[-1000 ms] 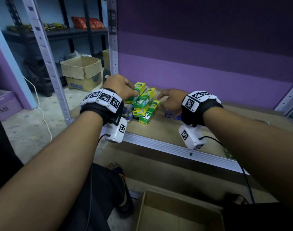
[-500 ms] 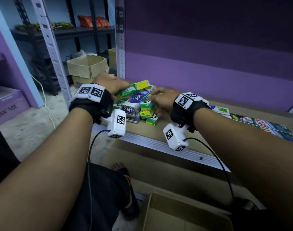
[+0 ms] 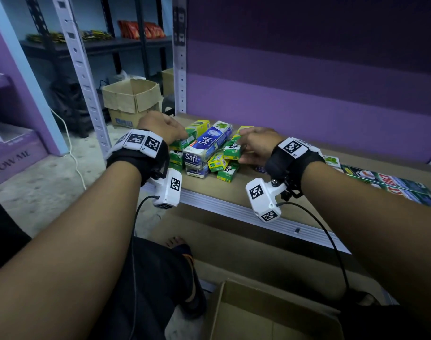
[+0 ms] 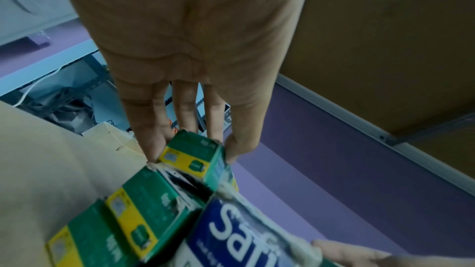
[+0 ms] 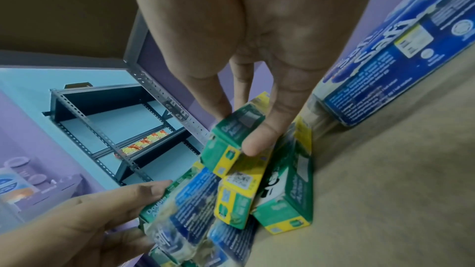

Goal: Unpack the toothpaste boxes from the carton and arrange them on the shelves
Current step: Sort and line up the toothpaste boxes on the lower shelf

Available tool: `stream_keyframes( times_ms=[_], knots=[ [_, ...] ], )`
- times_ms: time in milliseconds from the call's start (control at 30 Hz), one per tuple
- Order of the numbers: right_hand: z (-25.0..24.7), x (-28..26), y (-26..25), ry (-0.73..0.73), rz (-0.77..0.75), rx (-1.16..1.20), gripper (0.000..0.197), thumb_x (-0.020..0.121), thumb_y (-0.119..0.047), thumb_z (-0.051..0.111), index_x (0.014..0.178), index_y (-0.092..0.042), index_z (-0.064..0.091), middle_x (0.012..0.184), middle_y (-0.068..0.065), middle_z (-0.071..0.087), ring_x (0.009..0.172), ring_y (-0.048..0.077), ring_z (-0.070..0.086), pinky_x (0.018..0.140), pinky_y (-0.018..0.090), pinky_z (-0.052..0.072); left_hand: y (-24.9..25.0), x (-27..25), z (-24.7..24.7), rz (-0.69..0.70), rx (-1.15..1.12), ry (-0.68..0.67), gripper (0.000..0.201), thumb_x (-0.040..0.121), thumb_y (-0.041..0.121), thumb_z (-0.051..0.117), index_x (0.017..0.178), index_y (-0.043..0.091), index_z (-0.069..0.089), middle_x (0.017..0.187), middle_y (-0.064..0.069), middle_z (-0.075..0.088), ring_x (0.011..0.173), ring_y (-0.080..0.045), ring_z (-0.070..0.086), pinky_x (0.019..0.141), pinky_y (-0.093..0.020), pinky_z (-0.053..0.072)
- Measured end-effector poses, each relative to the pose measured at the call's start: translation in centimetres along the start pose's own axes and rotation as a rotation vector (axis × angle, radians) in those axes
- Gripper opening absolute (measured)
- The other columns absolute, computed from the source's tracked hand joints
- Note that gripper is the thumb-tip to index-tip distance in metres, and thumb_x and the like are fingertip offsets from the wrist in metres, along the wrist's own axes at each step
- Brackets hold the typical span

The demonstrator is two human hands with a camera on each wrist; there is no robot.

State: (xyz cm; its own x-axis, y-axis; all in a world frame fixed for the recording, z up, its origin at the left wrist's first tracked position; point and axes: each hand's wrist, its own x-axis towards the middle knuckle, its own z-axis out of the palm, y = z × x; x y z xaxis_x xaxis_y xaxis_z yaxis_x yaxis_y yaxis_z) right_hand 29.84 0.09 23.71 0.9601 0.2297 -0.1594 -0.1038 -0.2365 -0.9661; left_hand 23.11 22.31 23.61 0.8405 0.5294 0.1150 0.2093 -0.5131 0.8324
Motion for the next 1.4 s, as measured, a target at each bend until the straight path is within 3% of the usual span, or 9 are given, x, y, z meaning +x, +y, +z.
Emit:
stream_keyframes(
  times_ms=[200, 367, 500, 633, 767, 900, 1100, 1267, 1400],
  knots=[
    [-0.5, 1.1, 1.5, 0.048, 0.015, -0.138, 0.028, 0.083, -0.006, 0.07, 0.106, -0.018, 0.058, 0.075, 0.003, 0.057, 0.037, 0.017, 0.058, 0.077, 0.05, 0.06, 1.1, -0.2, 1.0, 0.127, 0.239, -0.013, 0.013, 0.077, 0.027, 0.08, 0.088, 0.02, 0.077, 0.089, 0.003, 0.073, 0.076, -0.011, 0.062, 0.072, -0.024, 0.049],
    [-0.2, 1.1, 2.4, 0.072, 0.028, -0.197, 0.028, 0.082, -0.01, 0.071, 0.105, -0.018, 0.058, 0.097, 0.011, 0.068, 0.058, 0.027, 0.072, 0.062, 0.047, 0.062, 2.5, -0.9, 1.5, 0.238, 0.42, 0.034, 0.016, 0.081, 0.036, 0.071, 0.088, 0.023, 0.077, 0.093, 0.003, 0.072, 0.086, -0.016, 0.063, 0.076, -0.025, 0.048],
    [-0.2, 1.1, 3.0, 0.031, -0.059, -0.347, 0.01, 0.087, -0.015, 0.064, 0.095, -0.01, 0.061, 0.105, 0.018, 0.068, 0.078, 0.027, 0.073, 0.056, 0.033, 0.061, 3.3, -1.4, 2.6, 0.269, 0.547, -0.079, 0.027, 0.076, 0.049, 0.075, 0.087, 0.024, 0.075, 0.092, 0.003, 0.069, 0.076, -0.013, 0.06, 0.071, -0.024, 0.046],
    [-0.7, 0.8, 3.2, 0.024, -0.076, -0.385, 0.012, 0.088, -0.02, 0.064, 0.078, -0.017, 0.058, 0.094, 0.016, 0.068, 0.074, 0.03, 0.074, 0.056, 0.039, 0.062, 3.8, -1.8, 3.8, 0.315, 0.782, -0.113, 0.048, 0.075, 0.061, 0.069, 0.11, 0.028, 0.07, 0.122, -0.009, 0.058, 0.107, -0.024, 0.057, 0.087, -0.032, 0.051],
    [-1.5, 0.1, 2.9, 0.066, -0.064, -0.355, 0.006, 0.09, -0.019, 0.063, 0.089, -0.015, 0.06, 0.088, 0.015, 0.07, 0.065, 0.032, 0.073, 0.053, 0.044, 0.061, 4.5, -2.3, 5.0, 0.26, 0.899, -0.163, 0.05, 0.082, 0.05, 0.066, 0.124, 0.023, 0.063, 0.124, -0.009, 0.059, 0.113, -0.029, 0.056, 0.088, -0.037, 0.052],
    [-1.9, -0.8, 2.5, 0.125, -0.019, -0.269, 0.009, 0.089, -0.016, 0.062, 0.094, -0.022, 0.06, 0.079, 0.016, 0.068, 0.054, 0.033, 0.069, 0.05, 0.05, 0.059, 5.0, -2.5, 5.4, 0.222, 0.885, -0.152, 0.04, 0.084, 0.038, 0.067, 0.12, 0.021, 0.066, 0.12, -0.005, 0.064, 0.108, -0.028, 0.06, 0.083, -0.035, 0.052],
    [-3.3, -1.8, 2.6, 0.087, -0.033, -0.327, 0.008, 0.09, -0.019, 0.061, 0.097, -0.021, 0.063, 0.074, 0.012, 0.068, 0.042, 0.021, 0.064, 0.041, 0.033, 0.054, 5.0, -2.6, 5.4, 0.168, 0.822, -0.128, 0.046, 0.082, 0.039, 0.071, 0.124, 0.021, 0.065, 0.127, -0.006, 0.061, 0.112, -0.028, 0.06, 0.087, -0.034, 0.051],
    [-4.4, -2.0, 2.9, 0.067, -0.043, -0.319, 0.011, 0.091, -0.017, 0.057, 0.096, -0.023, 0.065, 0.079, 0.01, 0.069, 0.044, 0.019, 0.064, 0.046, 0.038, 0.058, 4.8, -2.8, 5.0, 0.157, 0.747, -0.062, 0.042, 0.076, 0.032, 0.077, 0.116, 0.02, 0.069, 0.123, -0.008, 0.062, 0.099, -0.028, 0.064, 0.074, -0.03, 0.052],
    [-5.3, -2.4, 2.7, 0.042, -0.055, -0.277, 0.01, 0.092, -0.016, 0.056, 0.091, -0.022, 0.064, 0.081, 0.009, 0.068, 0.05, 0.021, 0.062, 0.059, 0.05, 0.061, 4.7, -2.8, 4.6, 0.172, 0.674, -0.029, 0.04, 0.074, 0.027, 0.079, 0.114, 0.03, 0.072, 0.121, -0.006, 0.063, 0.098, -0.03, 0.065, 0.079, -0.032, 0.053]
  ],
)
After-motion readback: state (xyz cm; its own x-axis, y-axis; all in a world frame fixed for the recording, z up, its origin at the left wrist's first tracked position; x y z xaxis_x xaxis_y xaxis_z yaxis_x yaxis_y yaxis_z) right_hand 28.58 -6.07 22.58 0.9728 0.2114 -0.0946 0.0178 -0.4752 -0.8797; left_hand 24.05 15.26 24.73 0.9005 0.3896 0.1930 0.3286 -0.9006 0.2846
